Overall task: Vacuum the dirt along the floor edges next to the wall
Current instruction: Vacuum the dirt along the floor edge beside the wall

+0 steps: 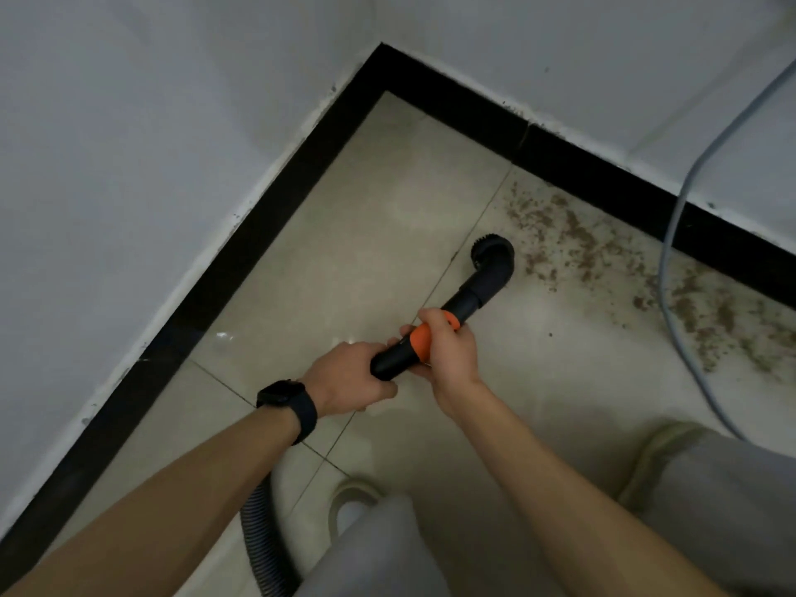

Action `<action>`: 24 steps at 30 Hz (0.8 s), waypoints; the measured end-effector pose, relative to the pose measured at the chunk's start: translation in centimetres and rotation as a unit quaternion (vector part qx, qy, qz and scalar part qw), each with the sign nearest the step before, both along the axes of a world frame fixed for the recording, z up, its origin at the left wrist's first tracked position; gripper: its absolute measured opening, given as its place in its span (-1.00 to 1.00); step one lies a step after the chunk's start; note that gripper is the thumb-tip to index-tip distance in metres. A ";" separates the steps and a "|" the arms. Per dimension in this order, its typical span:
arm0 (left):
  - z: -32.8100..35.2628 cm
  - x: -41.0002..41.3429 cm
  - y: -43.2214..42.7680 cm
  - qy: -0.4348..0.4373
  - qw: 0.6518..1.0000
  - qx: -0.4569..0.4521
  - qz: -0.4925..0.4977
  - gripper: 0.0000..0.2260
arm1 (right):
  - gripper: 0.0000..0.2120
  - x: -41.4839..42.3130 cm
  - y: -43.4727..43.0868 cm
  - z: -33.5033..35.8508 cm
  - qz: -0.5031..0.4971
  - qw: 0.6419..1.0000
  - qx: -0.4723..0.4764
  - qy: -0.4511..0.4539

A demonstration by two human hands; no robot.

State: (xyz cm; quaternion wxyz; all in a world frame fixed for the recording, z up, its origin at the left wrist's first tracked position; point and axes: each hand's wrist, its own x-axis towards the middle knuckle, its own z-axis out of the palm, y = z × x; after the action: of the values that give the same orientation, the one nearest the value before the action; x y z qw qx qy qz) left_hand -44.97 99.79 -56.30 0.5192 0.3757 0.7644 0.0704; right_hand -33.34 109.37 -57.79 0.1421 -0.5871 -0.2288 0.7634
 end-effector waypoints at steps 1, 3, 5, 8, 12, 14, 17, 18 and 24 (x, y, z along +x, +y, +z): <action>-0.3 0.2 -0.4 0.013 1.000 0.002 0.000 -0.89 | -0.81 0.0 -0.5 -0.2 0.003 1.000 0.001 -0.007; -0.9 0.2 -1.1 0.035 0.999 0.000 -0.005 -0.91 | -0.77 -0.2 -1.3 -0.8 0.004 1.000 -0.001 -0.020; -1.4 0.1 -1.9 0.037 0.999 -0.010 -0.001 -0.92 | -0.75 -0.4 -2.1 -1.3 0.006 1.000 -0.005 -0.028; -1.7 -0.3 -3.1 0.035 0.999 -0.019 0.009 -0.90 | -0.72 -0.9 -3.1 -2.0 0.029 0.999 0.002 -0.036; -2.4 -1.4 -3.5 0.028 0.998 -0.012 0.052 -0.88 | -0.73 -2.5 -2.5 -2.3 0.048 0.998 0.018 -0.048; -2.9 -1.8 -3.0 0.014 0.997 -0.008 0.077 -0.84 | -0.69 -3.4 -0.8 -2.5 0.021 0.998 0.026 -0.052; -3.5 -2.0 -1.9 -0.017 0.994 -0.003 0.107 -0.83 | -0.61 -4.5 2.2 -2.6 -0.017 0.998 0.034 -0.058; -3.6 -2.0 -1.6 -0.029 0.993 0.000 0.117 -0.82 | -0.61 -4.7 2.9 -2.7 -0.014 0.997 0.041 -0.065; -4.0 -2.1 -3.6 -0.060 0.987 -0.017 0.145 -0.76 | -0.65 -5.0 1.4 -3.9 0.011 0.995 0.042 -0.091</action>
State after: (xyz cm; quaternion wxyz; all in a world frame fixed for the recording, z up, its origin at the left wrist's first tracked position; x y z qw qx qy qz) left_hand -47.10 96.17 -60.34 0.5548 0.2471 0.7794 0.1540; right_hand -38.30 110.72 -61.69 0.1368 -0.6448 -0.2790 0.6983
